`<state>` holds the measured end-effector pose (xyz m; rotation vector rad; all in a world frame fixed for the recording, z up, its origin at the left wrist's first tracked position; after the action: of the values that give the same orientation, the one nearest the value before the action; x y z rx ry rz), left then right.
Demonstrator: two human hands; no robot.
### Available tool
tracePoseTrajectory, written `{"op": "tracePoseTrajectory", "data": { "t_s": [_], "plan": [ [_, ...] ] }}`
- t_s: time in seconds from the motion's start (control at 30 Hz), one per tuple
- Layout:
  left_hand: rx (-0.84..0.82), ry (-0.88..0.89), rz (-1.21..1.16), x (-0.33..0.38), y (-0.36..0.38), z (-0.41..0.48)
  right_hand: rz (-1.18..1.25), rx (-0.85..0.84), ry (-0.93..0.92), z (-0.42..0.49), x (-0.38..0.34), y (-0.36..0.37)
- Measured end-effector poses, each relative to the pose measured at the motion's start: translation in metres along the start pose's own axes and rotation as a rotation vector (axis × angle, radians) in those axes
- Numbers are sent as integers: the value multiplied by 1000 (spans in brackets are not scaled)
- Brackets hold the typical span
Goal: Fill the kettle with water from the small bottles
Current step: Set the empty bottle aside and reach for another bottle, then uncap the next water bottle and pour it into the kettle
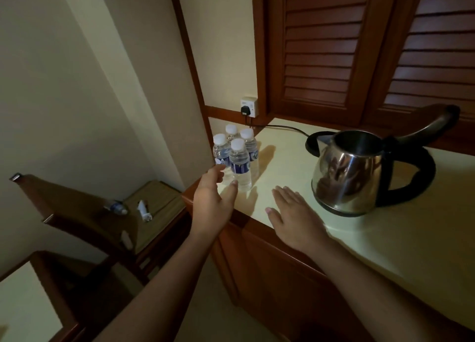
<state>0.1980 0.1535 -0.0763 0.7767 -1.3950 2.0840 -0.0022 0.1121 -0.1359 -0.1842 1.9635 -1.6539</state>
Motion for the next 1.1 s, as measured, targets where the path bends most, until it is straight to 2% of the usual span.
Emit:
{"op": "tracePoseTrajectory", "data": {
  "t_s": [0.2,0.57,0.83,1.0,1.1],
  "plan": [
    [94,48,-21,12,10,30,-119,-85,71,-1,-4,5],
    [191,-79,3,16,31,47,-128,-29,90,-6,-7,3],
    [142,32,-76,14,27,31,111,349,-23,-26,-9,-18],
    [-52,153,-213,25,26,13,290,677,-182,-45,-19,-64],
    [-177,229,-314,41,31,1,321,713,-257,-51,-28,-97]
  ]
}}
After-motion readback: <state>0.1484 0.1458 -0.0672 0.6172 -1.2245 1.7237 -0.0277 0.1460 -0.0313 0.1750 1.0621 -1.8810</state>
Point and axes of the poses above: each hand's wrist, its own z-axis towards the middle knuckle, its own y-axis out of the palm, x = y × z, the point moved 4 cm from there along z, towards the middle knuckle, and after that the axes turned 12 degrees about -x, right-handed, at the moved point
